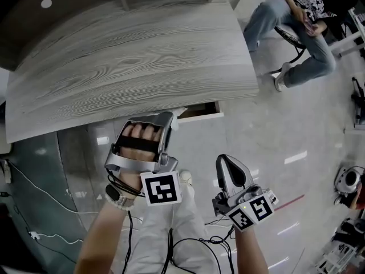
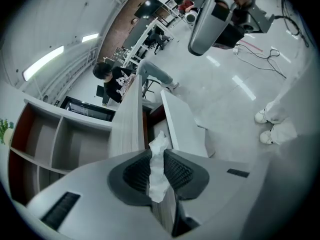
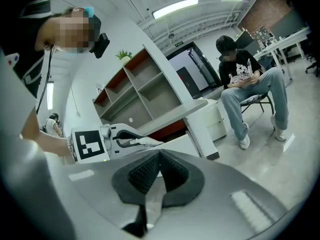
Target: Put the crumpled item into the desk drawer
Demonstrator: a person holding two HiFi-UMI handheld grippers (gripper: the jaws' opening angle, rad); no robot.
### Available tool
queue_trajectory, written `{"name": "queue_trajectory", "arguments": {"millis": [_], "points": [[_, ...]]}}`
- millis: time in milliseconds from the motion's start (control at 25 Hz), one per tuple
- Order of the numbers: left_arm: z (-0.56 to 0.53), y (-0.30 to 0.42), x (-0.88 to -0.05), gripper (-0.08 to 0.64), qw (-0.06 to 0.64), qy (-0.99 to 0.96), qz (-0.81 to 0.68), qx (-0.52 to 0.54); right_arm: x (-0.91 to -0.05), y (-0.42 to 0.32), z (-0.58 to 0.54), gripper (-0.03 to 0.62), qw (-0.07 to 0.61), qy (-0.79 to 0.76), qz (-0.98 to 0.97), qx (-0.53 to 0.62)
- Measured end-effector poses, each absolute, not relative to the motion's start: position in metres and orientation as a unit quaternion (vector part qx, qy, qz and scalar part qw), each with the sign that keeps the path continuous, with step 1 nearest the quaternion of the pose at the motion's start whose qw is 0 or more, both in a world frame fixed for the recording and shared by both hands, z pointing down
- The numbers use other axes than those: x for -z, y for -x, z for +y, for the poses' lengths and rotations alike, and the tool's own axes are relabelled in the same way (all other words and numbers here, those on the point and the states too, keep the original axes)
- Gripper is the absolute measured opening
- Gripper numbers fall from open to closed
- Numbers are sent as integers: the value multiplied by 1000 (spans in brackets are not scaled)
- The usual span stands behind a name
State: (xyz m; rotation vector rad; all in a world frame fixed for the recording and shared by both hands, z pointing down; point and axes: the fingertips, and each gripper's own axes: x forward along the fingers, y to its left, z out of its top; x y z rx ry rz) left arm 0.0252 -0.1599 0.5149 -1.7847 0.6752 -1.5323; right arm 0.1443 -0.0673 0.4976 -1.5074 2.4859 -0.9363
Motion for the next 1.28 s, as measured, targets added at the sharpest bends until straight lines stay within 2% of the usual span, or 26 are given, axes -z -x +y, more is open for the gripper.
{"name": "queue_trajectory", "arguments": {"millis": [240,600,760,920,1000,1280], "points": [[-161,-27,-524,68,322,691,249,598,-500,-145,-64,9,42,494,812,309],[-154,-25,-525,137,296,703,247,597,-500,-143,-62,9,35,493,814,305],[-146,-22,-512,131,281,717,269,578,-491,-140,-62,9,20,497,818,287],[-132,-20,-490,35,223,762,305,526,-473,-139,-64,9,-22,510,825,241],[-124,-18,-478,11,188,786,318,495,-460,-137,-65,9,-46,515,830,210],[-94,10,-411,6,53,845,376,376,-408,-123,-56,9,-78,517,836,165]]}}
